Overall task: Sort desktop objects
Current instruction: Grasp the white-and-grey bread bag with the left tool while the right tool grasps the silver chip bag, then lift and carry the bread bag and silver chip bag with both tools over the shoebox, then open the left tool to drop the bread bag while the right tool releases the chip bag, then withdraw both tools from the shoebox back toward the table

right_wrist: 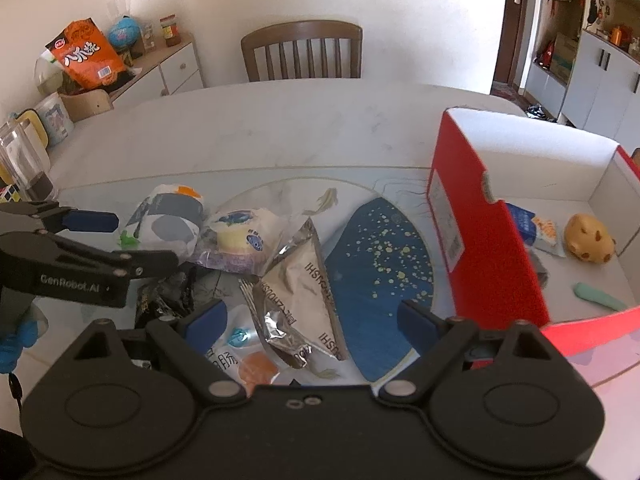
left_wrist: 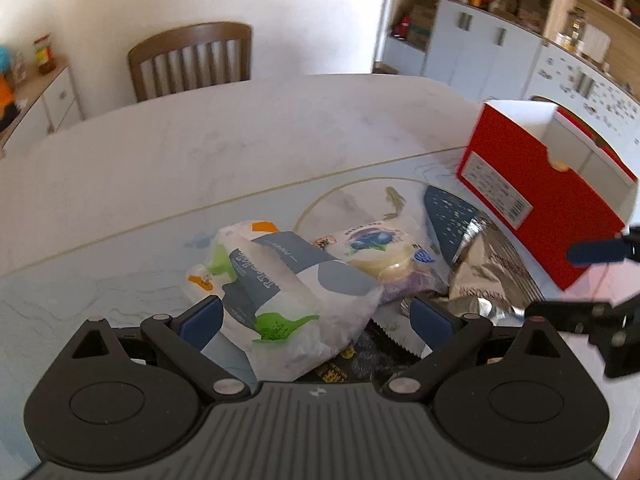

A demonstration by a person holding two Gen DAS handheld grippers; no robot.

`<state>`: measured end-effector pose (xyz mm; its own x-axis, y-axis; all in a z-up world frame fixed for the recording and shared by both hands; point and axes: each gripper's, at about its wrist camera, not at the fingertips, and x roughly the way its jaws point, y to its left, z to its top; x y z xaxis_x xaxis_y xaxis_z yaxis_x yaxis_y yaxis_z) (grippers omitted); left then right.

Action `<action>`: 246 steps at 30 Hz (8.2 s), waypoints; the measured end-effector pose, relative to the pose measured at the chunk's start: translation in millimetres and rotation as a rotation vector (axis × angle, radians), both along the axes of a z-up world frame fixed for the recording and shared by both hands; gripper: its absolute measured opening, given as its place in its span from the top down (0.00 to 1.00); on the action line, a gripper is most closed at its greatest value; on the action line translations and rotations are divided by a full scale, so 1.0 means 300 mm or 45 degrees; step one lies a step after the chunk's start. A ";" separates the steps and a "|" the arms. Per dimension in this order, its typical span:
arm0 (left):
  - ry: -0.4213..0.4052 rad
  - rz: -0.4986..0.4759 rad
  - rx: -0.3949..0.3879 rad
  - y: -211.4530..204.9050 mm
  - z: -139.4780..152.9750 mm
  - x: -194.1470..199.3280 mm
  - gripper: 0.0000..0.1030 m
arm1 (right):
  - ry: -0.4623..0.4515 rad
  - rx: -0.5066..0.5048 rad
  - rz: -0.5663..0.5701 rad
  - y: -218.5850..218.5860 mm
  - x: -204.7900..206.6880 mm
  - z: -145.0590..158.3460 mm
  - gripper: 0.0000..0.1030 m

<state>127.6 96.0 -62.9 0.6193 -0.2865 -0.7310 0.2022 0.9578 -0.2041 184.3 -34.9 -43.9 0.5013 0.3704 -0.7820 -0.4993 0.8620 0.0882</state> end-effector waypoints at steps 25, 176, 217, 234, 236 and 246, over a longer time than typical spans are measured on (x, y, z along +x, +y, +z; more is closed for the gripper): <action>0.133 0.248 -0.066 0.000 -0.093 0.091 0.05 | 0.069 -0.059 0.097 0.070 0.085 -0.122 0.28; 0.244 -0.507 0.047 -1.075 0.182 0.441 0.39 | 0.288 -0.018 0.123 -0.695 0.479 -0.033 0.59; 0.225 -0.489 0.050 -1.086 0.248 0.415 0.18 | 0.141 -0.065 0.097 -0.776 0.449 0.070 0.29; 0.109 -0.439 -0.057 -0.990 0.377 0.267 0.18 | 0.054 -0.030 0.091 -0.783 0.342 0.200 0.27; 0.098 -0.423 -0.073 -0.971 0.388 0.246 0.18 | 0.049 -0.027 0.089 -0.782 0.327 0.208 0.27; 0.022 -0.361 -0.091 -0.854 0.438 0.127 0.18 | 0.016 0.018 0.076 -0.749 0.249 0.258 0.26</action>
<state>165.8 -160.3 68.4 0.4948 -0.4977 -0.7124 0.4560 0.8465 -0.2746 259.1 -259.4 33.6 0.4681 0.4105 -0.7826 -0.5483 0.8294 0.1071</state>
